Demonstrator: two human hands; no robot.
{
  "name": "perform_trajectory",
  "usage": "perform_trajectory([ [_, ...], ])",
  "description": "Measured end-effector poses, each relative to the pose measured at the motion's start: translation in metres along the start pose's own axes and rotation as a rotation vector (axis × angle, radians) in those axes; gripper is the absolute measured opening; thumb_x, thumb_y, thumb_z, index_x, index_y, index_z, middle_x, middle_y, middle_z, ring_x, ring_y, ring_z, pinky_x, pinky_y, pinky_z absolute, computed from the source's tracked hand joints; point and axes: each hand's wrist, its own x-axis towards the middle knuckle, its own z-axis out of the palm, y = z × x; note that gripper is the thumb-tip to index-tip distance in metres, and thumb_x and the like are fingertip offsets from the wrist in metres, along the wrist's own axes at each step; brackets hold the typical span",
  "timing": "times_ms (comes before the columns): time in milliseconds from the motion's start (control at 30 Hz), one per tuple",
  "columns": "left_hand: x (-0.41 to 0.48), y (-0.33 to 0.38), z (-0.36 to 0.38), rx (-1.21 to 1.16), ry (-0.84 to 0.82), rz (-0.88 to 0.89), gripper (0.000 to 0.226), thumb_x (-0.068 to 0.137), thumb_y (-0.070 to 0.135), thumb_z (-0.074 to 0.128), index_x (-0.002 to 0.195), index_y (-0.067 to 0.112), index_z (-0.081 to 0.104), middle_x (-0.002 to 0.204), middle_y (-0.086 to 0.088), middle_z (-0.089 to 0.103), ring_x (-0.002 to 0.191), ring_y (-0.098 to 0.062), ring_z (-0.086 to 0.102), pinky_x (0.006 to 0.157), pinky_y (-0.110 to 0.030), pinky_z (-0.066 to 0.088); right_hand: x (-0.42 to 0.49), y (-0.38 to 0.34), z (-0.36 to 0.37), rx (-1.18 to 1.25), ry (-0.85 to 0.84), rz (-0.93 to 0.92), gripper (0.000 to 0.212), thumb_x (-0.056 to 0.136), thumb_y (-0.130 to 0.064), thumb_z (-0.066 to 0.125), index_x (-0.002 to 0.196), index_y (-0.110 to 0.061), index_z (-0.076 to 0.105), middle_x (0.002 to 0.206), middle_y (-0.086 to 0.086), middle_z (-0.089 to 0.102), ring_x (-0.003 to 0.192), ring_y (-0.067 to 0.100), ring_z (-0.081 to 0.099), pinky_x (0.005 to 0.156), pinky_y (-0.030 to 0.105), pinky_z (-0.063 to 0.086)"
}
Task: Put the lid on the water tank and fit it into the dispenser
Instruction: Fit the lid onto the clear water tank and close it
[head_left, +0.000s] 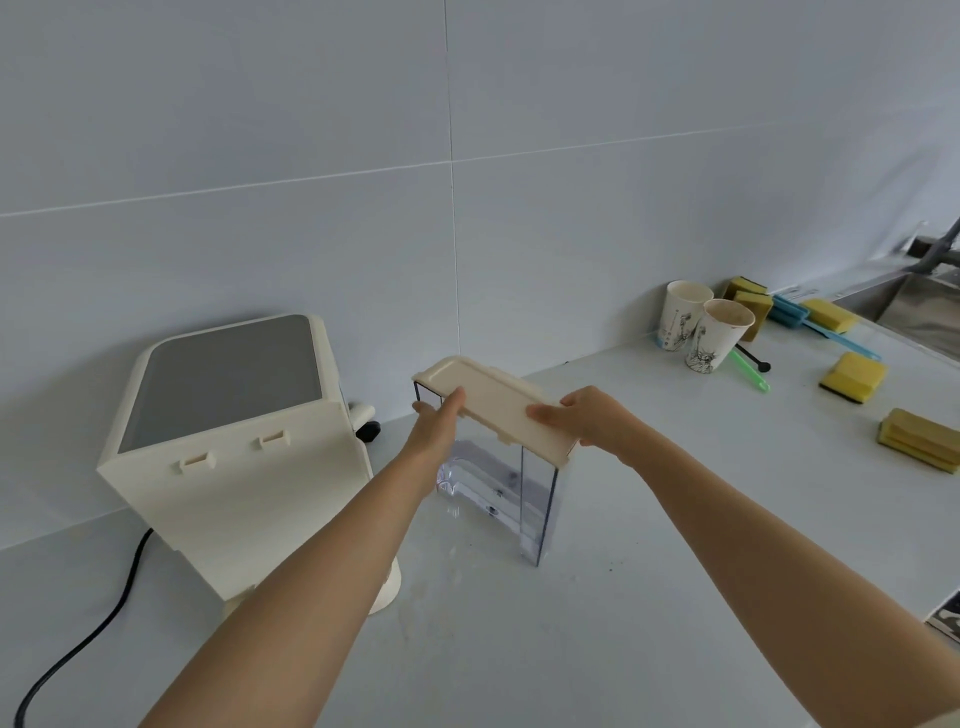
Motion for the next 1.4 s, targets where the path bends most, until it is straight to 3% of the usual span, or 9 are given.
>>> perform_trajectory([
  [167, 0.005, 0.006, -0.01, 0.017, -0.106, 0.044, 0.07, 0.089, 0.049, 0.038, 0.147, 0.019, 0.011, 0.156, -0.002, 0.02, 0.142, -0.02, 0.022, 0.117, -0.039, 0.017, -0.014, -0.005, 0.007, 0.021, -0.105, 0.039, 0.061, 0.073, -0.052, 0.062, 0.101, 0.002, 0.061, 0.074, 0.006, 0.061, 0.066, 0.015, 0.055, 0.074, 0.028, 0.045],
  [367, 0.004, 0.016, -0.018, 0.043, -0.149, 0.06, 0.052, 0.09, 0.045, 0.039, 0.136, 0.021, 0.041, 0.139, 0.003, 0.046, 0.12, -0.015, 0.046, 0.094, -0.033, 0.033, -0.026, -0.016, 0.018, 0.029, -0.23, 0.031, 0.06, 0.073, -0.051, 0.062, 0.104, 0.0, 0.057, 0.101, 0.017, 0.07, 0.079, 0.022, 0.064, 0.089, 0.035, 0.051],
  [633, 0.006, 0.025, -0.018, 0.147, -0.144, 0.094, 0.044, 0.091, 0.043, 0.037, 0.127, 0.022, 0.049, 0.129, -0.001, 0.054, 0.105, -0.018, 0.052, 0.099, -0.041, 0.04, -0.023, -0.024, 0.033, -0.023, -0.262, 0.059, 0.05, 0.07, -0.059, 0.06, 0.072, -0.009, 0.053, 0.1, 0.016, 0.071, 0.056, 0.015, 0.059, 0.078, 0.03, 0.051],
  [800, 0.005, 0.031, -0.012, 0.188, -0.085, 0.126, 0.041, 0.093, 0.038, 0.036, 0.125, 0.019, 0.052, 0.091, 0.003, 0.055, 0.08, -0.013, 0.053, 0.066, -0.027, 0.042, -0.022, -0.025, 0.044, 0.019, -0.287, 0.102, 0.049, 0.067, -0.06, 0.059, 0.066, -0.012, 0.046, 0.113, 0.024, 0.063, 0.066, 0.017, 0.063, 0.066, 0.023, 0.047],
  [867, 0.001, 0.031, -0.011, 0.25, -0.061, 0.125, 0.045, 0.093, 0.041, 0.031, 0.125, 0.017, 0.05, 0.095, -0.001, 0.054, 0.085, -0.018, 0.051, 0.071, -0.028, 0.041, -0.022, -0.023, 0.046, 0.031, -0.314, 0.098, 0.053, 0.066, -0.063, 0.058, 0.066, -0.011, 0.049, 0.115, 0.025, 0.06, 0.058, 0.019, 0.056, 0.056, 0.021, 0.041],
  [1000, -0.007, 0.031, -0.011, 0.363, -0.061, 0.127, 0.047, 0.092, 0.042, 0.024, 0.123, 0.017, 0.05, 0.105, -0.005, 0.051, 0.095, -0.023, 0.048, 0.08, -0.033, 0.038, -0.021, -0.018, 0.037, -0.062, -0.353, 0.119, 0.085, 0.068, -0.074, 0.042, 0.102, 0.003, 0.058, 0.098, 0.02, 0.071, 0.086, 0.03, 0.069, 0.08, 0.033, 0.051],
  [1100, -0.016, 0.032, -0.013, 0.413, -0.069, 0.167, 0.045, 0.089, 0.044, 0.03, 0.111, 0.011, 0.052, 0.108, -0.006, 0.056, 0.097, -0.023, 0.052, 0.076, -0.032, 0.039, -0.009, -0.017, 0.018, -0.052, -0.245, 0.1, 0.086, 0.072, -0.075, 0.034, 0.115, -0.002, 0.051, 0.082, 0.012, 0.068, 0.071, 0.022, 0.065, 0.073, 0.033, 0.047],
  [1300, -0.033, 0.02, -0.012, 0.437, 0.007, 0.196, 0.062, 0.072, 0.056, 0.057, 0.12, 0.018, 0.044, 0.086, 0.01, 0.052, 0.073, -0.008, 0.051, 0.055, -0.024, 0.037, 0.019, -0.04, 0.006, -0.018, -0.012, -0.2, 0.062, 0.088, -0.049, 0.038, 0.137, -0.013, 0.029, 0.139, 0.013, 0.042, 0.127, 0.029, 0.039, 0.098, 0.036, 0.032],
  [1400, -0.042, 0.017, -0.007, 0.544, 0.033, 0.214, 0.073, 0.065, 0.06, 0.062, 0.122, 0.019, 0.04, 0.099, 0.005, 0.057, 0.083, -0.017, 0.054, 0.063, -0.029, 0.043, 0.029, -0.053, 0.016, -0.099, -0.033, -0.291, 0.057, 0.089, -0.044, 0.038, 0.139, -0.021, 0.026, 0.145, 0.014, 0.035, 0.13, 0.031, 0.036, 0.098, 0.035, 0.031],
])
